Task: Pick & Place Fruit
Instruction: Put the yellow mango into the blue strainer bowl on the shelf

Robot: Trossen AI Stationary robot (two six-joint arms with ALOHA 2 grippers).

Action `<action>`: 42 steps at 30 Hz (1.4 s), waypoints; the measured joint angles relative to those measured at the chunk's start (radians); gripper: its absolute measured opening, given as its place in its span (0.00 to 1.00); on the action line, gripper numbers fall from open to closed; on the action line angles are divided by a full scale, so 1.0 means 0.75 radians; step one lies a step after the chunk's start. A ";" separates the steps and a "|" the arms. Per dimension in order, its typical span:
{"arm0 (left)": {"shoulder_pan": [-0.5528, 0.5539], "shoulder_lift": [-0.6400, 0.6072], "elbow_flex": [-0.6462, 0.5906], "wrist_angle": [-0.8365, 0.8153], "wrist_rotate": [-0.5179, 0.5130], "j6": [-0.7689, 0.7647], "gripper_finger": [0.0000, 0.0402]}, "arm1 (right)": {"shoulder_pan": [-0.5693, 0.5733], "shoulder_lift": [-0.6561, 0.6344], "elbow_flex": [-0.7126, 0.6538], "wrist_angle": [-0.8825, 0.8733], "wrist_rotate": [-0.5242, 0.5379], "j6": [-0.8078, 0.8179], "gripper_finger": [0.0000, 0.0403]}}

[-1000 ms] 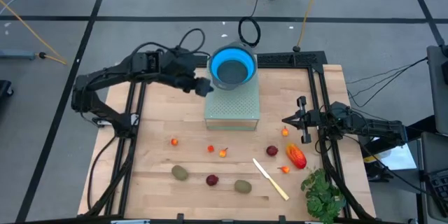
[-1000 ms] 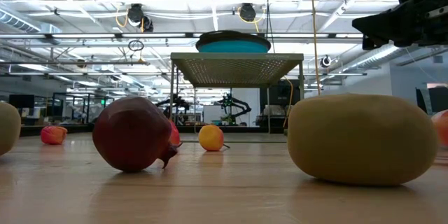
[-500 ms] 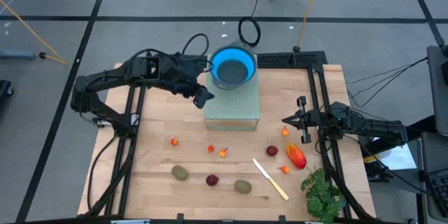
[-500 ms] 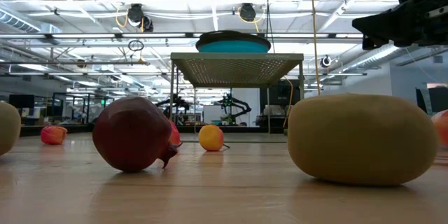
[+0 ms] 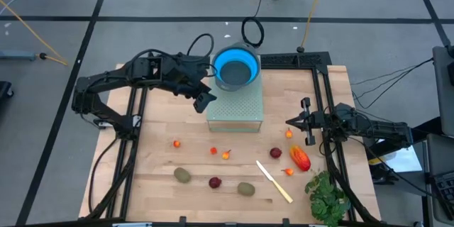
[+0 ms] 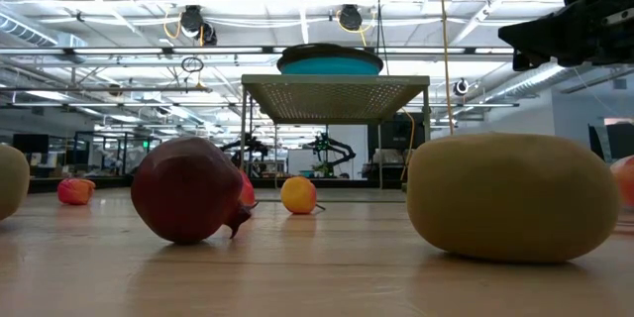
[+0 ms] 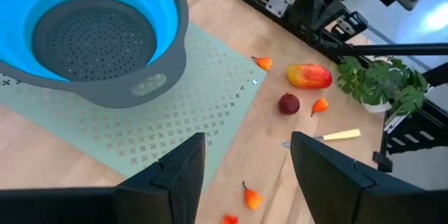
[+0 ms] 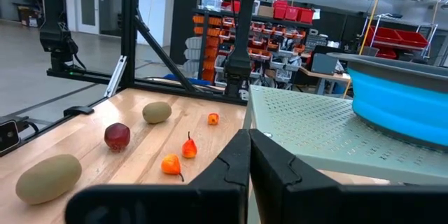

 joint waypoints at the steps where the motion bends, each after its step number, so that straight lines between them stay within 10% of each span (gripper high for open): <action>1: 0.000 0.000 0.000 0.001 0.000 0.008 0.53 | 0.000 0.000 0.000 0.001 0.000 0.000 0.00; 17: -0.095 -0.095 -0.299 0.427 -0.001 0.008 0.53 | 0.000 0.000 0.000 0.039 -0.005 0.153 0.00; 42: -0.146 -0.799 -1.140 0.852 0.002 0.037 0.53 | 0.000 0.056 0.001 0.156 0.115 0.516 0.00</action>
